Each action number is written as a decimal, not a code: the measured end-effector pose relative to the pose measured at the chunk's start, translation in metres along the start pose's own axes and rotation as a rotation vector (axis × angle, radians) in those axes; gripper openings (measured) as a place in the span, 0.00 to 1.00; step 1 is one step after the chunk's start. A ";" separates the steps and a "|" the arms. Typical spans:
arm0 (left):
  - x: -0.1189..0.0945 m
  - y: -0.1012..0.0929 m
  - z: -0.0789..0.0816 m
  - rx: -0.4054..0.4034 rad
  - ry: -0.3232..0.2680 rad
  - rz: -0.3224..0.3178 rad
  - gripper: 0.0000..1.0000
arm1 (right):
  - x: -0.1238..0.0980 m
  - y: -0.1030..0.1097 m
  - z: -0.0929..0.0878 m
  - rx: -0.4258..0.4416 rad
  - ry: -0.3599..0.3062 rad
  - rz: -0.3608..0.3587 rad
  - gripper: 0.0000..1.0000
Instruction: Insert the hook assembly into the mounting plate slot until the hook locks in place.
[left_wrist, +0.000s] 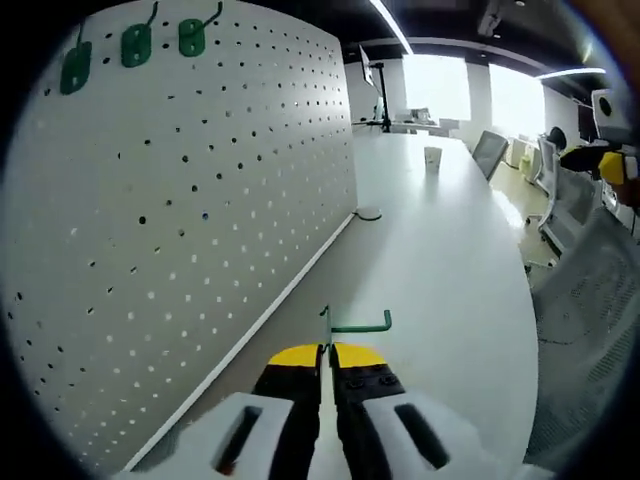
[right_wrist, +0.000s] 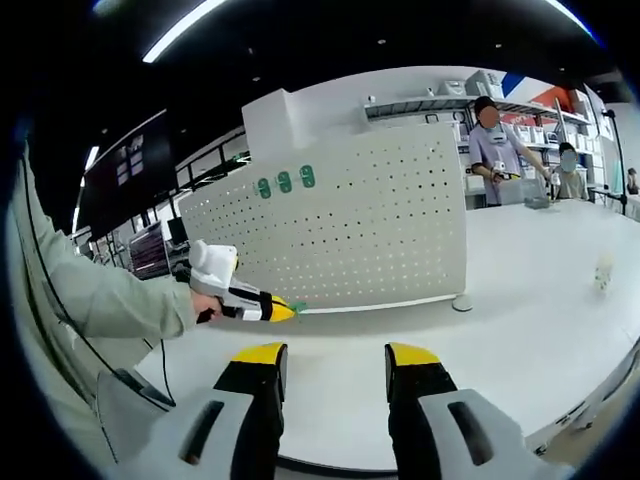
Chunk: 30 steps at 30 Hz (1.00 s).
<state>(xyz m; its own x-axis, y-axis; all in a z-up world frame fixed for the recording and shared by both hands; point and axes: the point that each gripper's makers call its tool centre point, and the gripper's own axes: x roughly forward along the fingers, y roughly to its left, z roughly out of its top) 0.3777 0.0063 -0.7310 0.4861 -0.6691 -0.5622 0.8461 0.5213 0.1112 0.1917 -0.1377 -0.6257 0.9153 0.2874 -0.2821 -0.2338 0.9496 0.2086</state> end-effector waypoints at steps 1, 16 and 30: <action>-0.002 -0.001 -0.001 -0.003 -0.002 0.002 0.04 | 0.000 0.001 0.000 -0.001 0.000 0.003 0.37; -0.065 -0.004 -0.028 -0.115 -0.043 0.110 0.04 | 0.016 0.041 0.000 -0.036 0.002 0.134 0.37; -0.134 0.002 -0.039 -0.216 -0.132 0.240 0.04 | 0.047 0.096 0.003 -0.086 0.027 0.301 0.37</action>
<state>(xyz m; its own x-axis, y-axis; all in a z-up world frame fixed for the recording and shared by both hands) 0.3052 0.1176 -0.6874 0.7014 -0.5696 -0.4284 0.6457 0.7624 0.0435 0.2137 -0.0335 -0.6164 0.7922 0.5591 -0.2445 -0.5206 0.8283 0.2072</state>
